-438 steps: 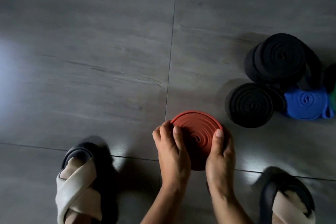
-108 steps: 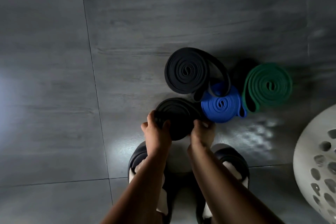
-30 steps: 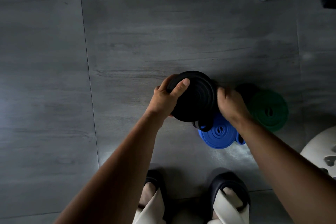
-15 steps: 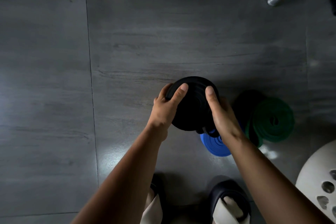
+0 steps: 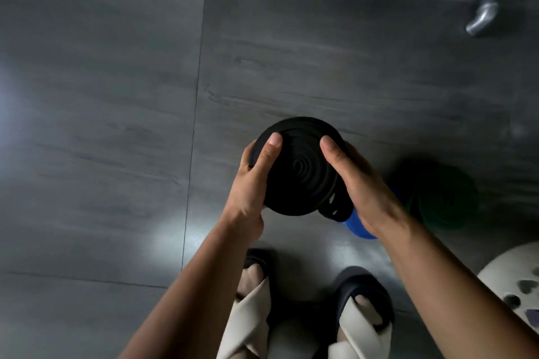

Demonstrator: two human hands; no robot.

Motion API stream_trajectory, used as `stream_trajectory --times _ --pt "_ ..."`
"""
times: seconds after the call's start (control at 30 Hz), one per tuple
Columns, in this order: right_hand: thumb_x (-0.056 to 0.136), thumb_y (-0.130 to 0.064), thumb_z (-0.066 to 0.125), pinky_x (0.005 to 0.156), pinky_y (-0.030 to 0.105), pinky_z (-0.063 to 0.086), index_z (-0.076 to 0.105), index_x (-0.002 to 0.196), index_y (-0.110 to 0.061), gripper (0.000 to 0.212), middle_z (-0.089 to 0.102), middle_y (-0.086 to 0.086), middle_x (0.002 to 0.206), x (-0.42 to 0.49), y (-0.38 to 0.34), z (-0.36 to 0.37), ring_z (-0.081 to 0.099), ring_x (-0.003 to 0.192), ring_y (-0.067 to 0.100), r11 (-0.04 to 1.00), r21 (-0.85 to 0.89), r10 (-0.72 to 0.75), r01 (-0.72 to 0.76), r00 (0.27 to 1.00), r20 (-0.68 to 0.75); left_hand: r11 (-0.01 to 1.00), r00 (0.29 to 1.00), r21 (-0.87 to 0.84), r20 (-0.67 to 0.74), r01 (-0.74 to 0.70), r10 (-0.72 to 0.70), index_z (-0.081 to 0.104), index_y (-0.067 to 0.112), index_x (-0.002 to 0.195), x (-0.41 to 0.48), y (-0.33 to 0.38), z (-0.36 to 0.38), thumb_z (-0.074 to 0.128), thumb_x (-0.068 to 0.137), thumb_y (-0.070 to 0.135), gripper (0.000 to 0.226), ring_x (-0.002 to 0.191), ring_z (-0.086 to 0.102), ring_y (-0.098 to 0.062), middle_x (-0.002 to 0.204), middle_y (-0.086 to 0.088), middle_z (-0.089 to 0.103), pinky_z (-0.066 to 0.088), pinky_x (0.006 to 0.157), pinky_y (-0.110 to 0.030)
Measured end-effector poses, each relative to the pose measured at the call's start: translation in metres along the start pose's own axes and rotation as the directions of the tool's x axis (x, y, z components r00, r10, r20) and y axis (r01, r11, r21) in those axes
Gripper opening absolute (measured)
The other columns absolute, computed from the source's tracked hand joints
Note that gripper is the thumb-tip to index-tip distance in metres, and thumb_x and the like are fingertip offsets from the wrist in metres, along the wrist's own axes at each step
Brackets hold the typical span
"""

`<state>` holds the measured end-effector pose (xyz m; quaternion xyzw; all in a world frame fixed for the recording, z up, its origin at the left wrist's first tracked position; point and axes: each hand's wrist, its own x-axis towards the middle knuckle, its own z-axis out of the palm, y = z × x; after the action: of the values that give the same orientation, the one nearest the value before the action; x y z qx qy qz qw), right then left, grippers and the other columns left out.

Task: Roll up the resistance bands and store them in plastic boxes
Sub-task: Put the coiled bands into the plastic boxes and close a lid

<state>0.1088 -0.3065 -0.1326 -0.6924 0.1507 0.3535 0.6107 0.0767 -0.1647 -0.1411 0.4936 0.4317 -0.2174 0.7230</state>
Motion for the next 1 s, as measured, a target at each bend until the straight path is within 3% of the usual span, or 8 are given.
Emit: stream_trajectory --times 0.13,0.33,0.4,0.53,0.67,0.77,0.9,1.0 --pt "0.073 -0.062 0.057 0.091 0.009 0.038 0.055 0.111 -0.037 0.046 0.059 -0.023 0.112 -0.058 -0.031 0.015 0.050 0.104 -0.017 0.996 -0.083 0.036 -0.032 0.998 0.054 0.991 0.999 -0.129 -0.028 0.033 -0.037 0.057 0.032 0.111 -0.073 0.010 -0.013 0.066 0.063 0.055 0.054 0.093 0.068 -0.009 0.100 0.005 0.072 0.053 0.085 -0.030" --pt "0.078 -0.049 0.063 0.102 0.033 0.042 0.062 0.113 -0.019 0.046 0.067 -0.007 0.113 -0.141 -0.102 0.061 0.059 0.109 0.005 0.991 -0.087 0.107 -0.097 0.988 0.110 0.968 0.994 -0.247 -0.105 -0.034 0.008 0.054 0.028 0.106 -0.197 0.050 -0.034 0.059 0.068 0.047 0.043 0.089 0.066 -0.005 0.102 0.001 0.067 0.054 0.075 -0.019" --pt "0.082 -0.041 0.059 0.098 0.030 0.044 0.063 0.103 -0.022 0.029 0.068 -0.009 0.104 -0.167 -0.134 0.082 0.061 0.102 0.002 0.990 -0.102 0.108 -0.097 0.989 0.102 0.942 0.993 -0.331 -0.115 -0.047 0.009 0.053 0.026 0.109 -0.238 0.065 -0.047 0.065 0.069 0.048 0.047 0.094 0.066 -0.009 0.106 -0.002 0.067 0.055 0.076 -0.024" --pt "0.065 -0.055 0.059 0.096 0.031 0.044 0.058 0.102 -0.024 0.048 0.064 -0.009 0.104 -0.214 -0.200 0.136 0.059 0.101 0.005 0.974 -0.223 0.080 -0.046 0.986 0.144 0.895 0.985 -0.434 -0.171 -0.103 0.030 0.049 0.027 0.119 -0.312 0.093 -0.080 0.076 0.056 0.050 0.073 0.104 0.063 -0.013 0.112 0.000 0.066 0.052 0.088 -0.034" --pt "0.073 -0.043 0.066 0.084 0.029 0.050 0.061 0.103 -0.016 0.040 0.068 0.000 0.101 -0.256 -0.255 0.202 0.064 0.096 0.013 0.955 -0.294 0.087 -0.021 0.973 0.212 0.828 0.951 -0.518 -0.303 -0.216 0.059 0.049 0.023 0.123 -0.373 0.122 -0.120 0.075 0.058 0.046 0.074 0.103 0.064 -0.013 0.113 -0.001 0.066 0.052 0.086 -0.032" --pt "0.083 -0.035 0.060 0.075 0.020 0.051 0.064 0.104 -0.015 0.030 0.072 0.001 0.099 -0.282 -0.289 0.252 0.067 0.092 0.010 0.955 -0.297 0.135 -0.022 0.921 0.367 0.788 0.927 -0.551 -0.369 -0.274 0.065 0.053 0.022 0.119 -0.408 0.143 -0.158 0.075 0.055 0.051 0.073 0.104 0.064 -0.017 0.113 -0.003 0.067 0.052 0.086 -0.038" --pt "0.077 -0.050 0.049 0.100 0.017 0.039 0.051 0.127 -0.026 0.055 0.059 -0.015 0.125 -0.309 -0.325 0.309 0.052 0.116 -0.003 0.895 -0.443 0.250 0.051 0.765 0.593 0.755 0.906 -0.567 -0.416 -0.328 0.082 0.056 0.018 0.119 -0.448 0.164 -0.225 0.073 0.061 0.049 0.068 0.106 0.063 -0.022 0.114 -0.007 0.066 0.047 0.097 -0.049" --pt "0.074 -0.055 0.044 0.103 0.013 0.028 0.035 0.137 -0.033 0.067 0.043 -0.020 0.135 -0.325 -0.337 0.357 0.037 0.126 -0.005 0.857 -0.498 0.237 0.132 0.757 0.608 0.722 0.894 -0.599 -0.444 -0.346 0.060 0.052 0.021 0.121 -0.470 0.175 -0.267 0.070 0.065 0.045 0.063 0.104 0.064 -0.017 0.114 -0.003 0.066 0.049 0.095 -0.044"
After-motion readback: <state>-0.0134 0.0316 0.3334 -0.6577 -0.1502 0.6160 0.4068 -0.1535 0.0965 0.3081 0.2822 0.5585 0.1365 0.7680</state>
